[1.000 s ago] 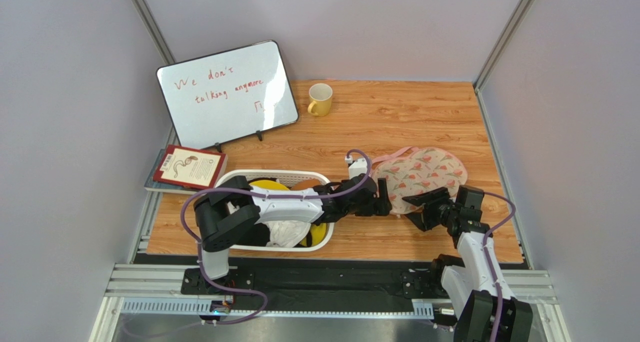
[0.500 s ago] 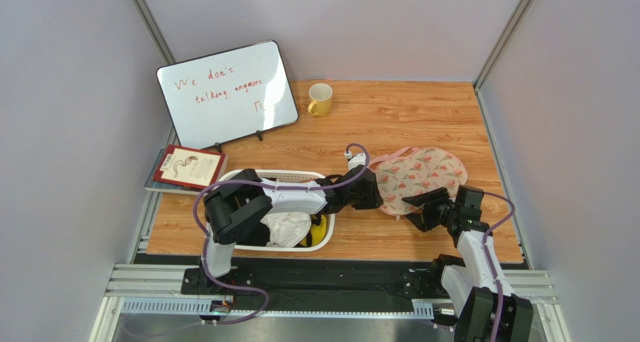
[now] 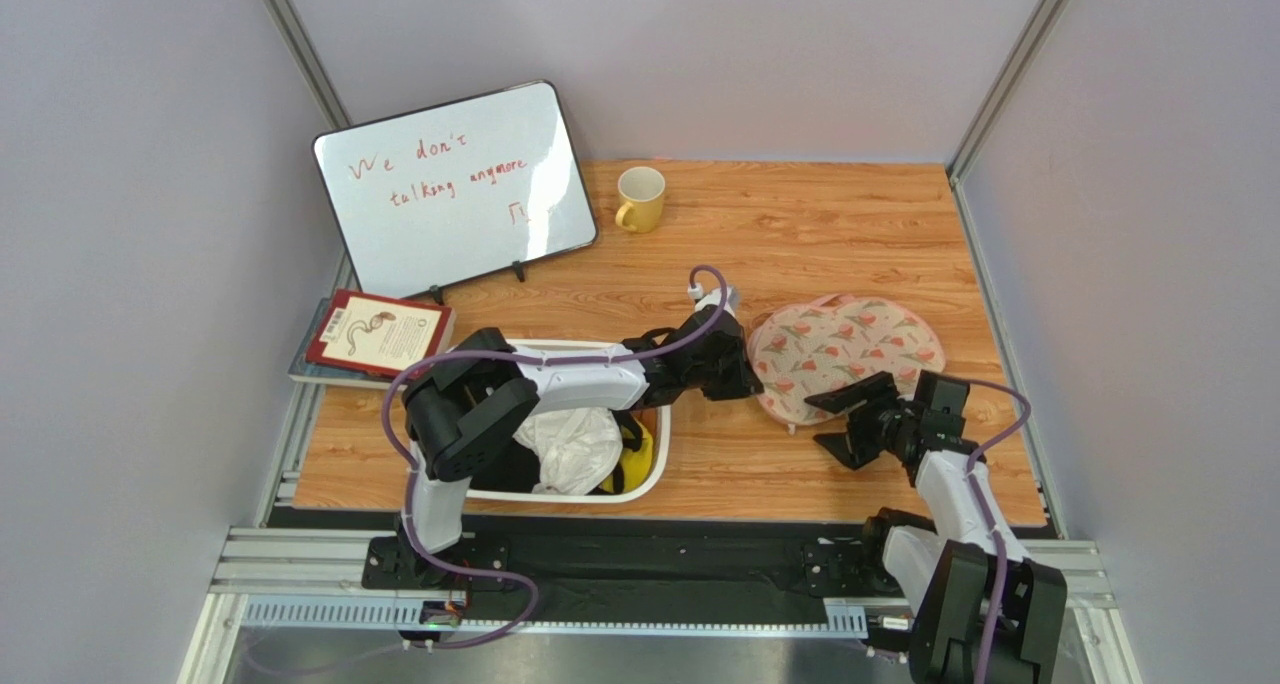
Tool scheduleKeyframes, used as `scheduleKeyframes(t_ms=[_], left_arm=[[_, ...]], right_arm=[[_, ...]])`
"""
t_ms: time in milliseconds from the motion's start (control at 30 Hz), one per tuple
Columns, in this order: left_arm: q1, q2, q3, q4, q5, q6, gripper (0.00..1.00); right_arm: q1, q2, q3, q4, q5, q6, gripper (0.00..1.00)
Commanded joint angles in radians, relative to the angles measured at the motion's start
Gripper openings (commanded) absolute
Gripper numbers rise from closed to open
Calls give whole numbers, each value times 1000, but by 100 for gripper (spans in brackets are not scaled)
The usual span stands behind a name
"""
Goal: Place the bra in the laundry bag and zip it closed
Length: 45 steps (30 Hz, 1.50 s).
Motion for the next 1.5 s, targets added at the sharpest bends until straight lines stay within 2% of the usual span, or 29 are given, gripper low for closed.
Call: scheduleKeyframes(t_ms=[0,67,167,467,567,600,733,833,867,933,1033,1133,1267,1367,1467], left_arm=[[7,-25,56,16,62,1,0],[10,-29,59,13,84,-3,0],[11,-37,55,9,98,-9,0],[22,-54,22,0,107,-3,0],[25,-43,33,-10,121,20,0],[27,-39,41,-33,124,35,0],[27,-17,105,-150,98,125,0],[24,-54,72,-150,50,190,15],[17,-66,59,-143,18,205,26],[4,-104,36,-152,-51,254,40],[-45,-134,38,-191,-155,320,50],[-107,-161,29,-215,-258,337,52],[-160,-195,-19,-150,-281,316,52],[-206,-164,-2,-147,-329,291,51],[-246,-115,36,-165,-441,268,52]], right_arm=[[-29,2,-7,72,-30,-81,70],[-41,-3,-19,107,-25,-92,73],[-53,4,-29,170,-14,-106,74],[-92,117,-26,273,-4,-152,65],[-95,157,-30,308,-16,-153,61],[-95,165,-33,311,-23,-152,55],[-95,134,-38,308,-28,-127,43],[-95,99,-33,275,-31,-94,41],[-95,85,-29,258,-31,-77,41],[-93,77,-12,222,-33,-60,38],[-93,74,6,189,-46,-23,38],[-92,86,8,186,-65,17,37],[-89,102,3,187,-89,66,37],[-86,97,5,179,-108,100,37],[-84,76,7,160,-112,140,38]])
